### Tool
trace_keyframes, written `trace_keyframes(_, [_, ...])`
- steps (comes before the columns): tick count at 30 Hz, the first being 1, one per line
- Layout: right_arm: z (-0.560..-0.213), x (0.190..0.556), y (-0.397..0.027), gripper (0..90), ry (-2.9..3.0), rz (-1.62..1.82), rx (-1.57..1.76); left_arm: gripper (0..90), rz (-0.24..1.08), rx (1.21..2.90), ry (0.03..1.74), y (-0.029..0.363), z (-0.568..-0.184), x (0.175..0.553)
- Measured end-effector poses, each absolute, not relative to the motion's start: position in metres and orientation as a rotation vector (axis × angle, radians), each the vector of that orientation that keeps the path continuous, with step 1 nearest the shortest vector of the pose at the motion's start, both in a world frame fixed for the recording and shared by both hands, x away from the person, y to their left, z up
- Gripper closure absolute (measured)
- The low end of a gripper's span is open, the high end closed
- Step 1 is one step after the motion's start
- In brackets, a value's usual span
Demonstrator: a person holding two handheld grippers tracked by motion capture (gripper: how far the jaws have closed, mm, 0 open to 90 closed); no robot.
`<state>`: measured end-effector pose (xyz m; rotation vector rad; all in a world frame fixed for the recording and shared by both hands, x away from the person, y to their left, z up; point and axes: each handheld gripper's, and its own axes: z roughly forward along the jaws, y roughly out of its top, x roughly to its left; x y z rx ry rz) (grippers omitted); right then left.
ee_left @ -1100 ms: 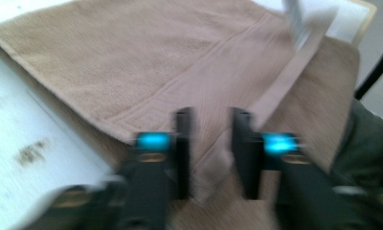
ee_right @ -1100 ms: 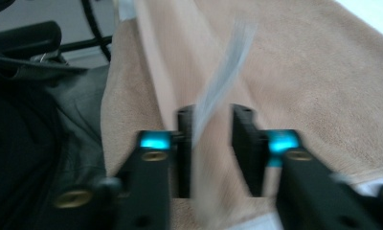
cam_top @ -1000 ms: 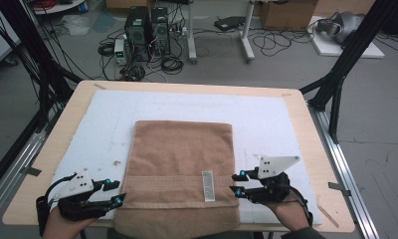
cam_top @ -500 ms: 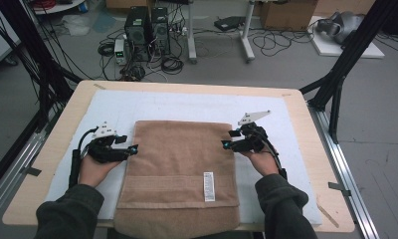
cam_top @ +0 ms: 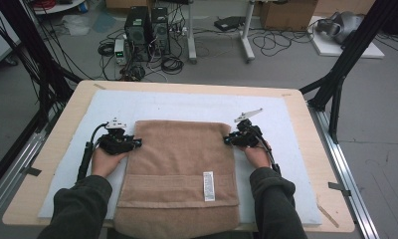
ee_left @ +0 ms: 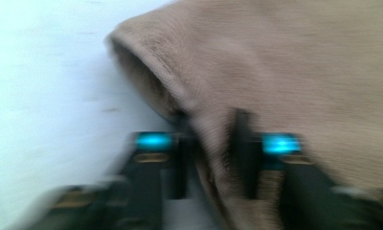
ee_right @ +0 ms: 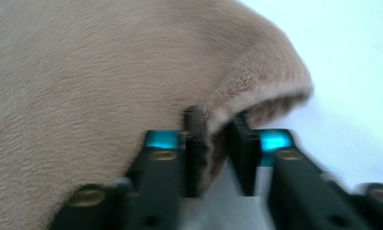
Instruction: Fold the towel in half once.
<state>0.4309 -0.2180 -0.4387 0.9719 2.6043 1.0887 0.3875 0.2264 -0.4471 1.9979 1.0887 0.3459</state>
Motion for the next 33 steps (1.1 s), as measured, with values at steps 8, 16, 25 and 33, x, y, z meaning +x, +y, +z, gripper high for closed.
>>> trace_keyframes(8, [-0.406, 0.437, -0.219, 84.7, 2.498, 1.083, 0.931, 83.6, 0.446, 1.919, 1.09, 0.223, -0.418, 0.4])
trace_keyframes(16, [-0.338, 0.462, -0.221, 84.4, 2.355, 1.084, 0.859, 83.5, 0.592, 1.811, 1.045, 0.22, -0.353, 0.436])
trace_keyframes(25, [-0.344, 0.476, -0.219, 50.7, 2.4, 1.044, 0.949, 54.0, 0.621, 1.875, 1.099, 0.226, -0.359, 0.446])
trace_keyframes(33, [-0.367, 0.429, -0.219, 47.8, 2.497, 1.107, 0.9, 45.8, 0.541, 1.907, 1.054, 0.235, -0.381, 0.401])
